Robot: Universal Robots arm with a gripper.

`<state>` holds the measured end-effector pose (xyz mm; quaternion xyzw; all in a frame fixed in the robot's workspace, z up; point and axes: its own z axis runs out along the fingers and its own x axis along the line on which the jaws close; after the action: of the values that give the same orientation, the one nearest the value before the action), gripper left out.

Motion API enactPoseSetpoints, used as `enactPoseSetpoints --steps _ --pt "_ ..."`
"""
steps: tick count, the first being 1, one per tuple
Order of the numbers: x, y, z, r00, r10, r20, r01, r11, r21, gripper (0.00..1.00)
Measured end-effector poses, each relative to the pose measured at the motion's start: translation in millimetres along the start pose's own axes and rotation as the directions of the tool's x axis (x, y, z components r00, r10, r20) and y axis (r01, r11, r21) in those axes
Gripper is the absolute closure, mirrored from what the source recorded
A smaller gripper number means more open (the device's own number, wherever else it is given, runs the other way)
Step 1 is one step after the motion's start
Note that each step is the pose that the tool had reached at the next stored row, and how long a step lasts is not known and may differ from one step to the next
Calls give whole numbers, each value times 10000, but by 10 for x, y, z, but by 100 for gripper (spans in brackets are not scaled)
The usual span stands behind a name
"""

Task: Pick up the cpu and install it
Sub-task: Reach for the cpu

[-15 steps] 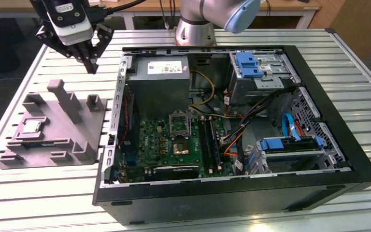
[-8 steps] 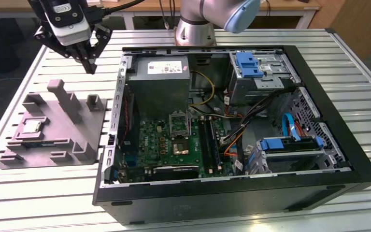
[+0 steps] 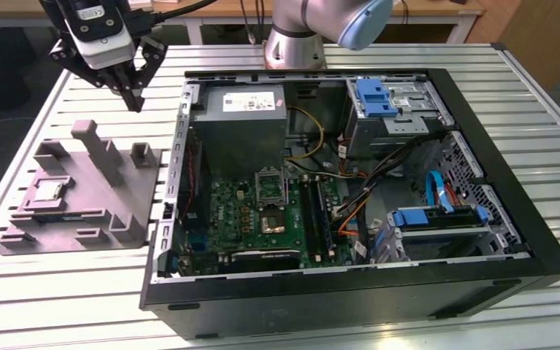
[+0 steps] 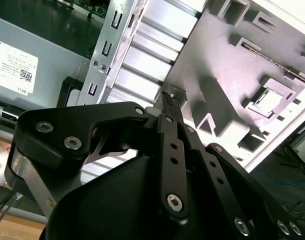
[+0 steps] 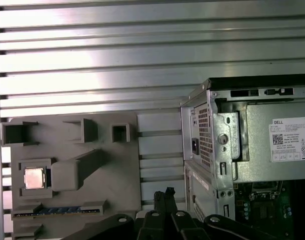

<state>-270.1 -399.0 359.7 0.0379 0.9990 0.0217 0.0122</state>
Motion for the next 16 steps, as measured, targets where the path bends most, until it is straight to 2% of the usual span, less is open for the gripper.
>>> enactPoseSetpoints --steps 16 --pt "58 -5 3 10000 0 0 0 10000 0 89"
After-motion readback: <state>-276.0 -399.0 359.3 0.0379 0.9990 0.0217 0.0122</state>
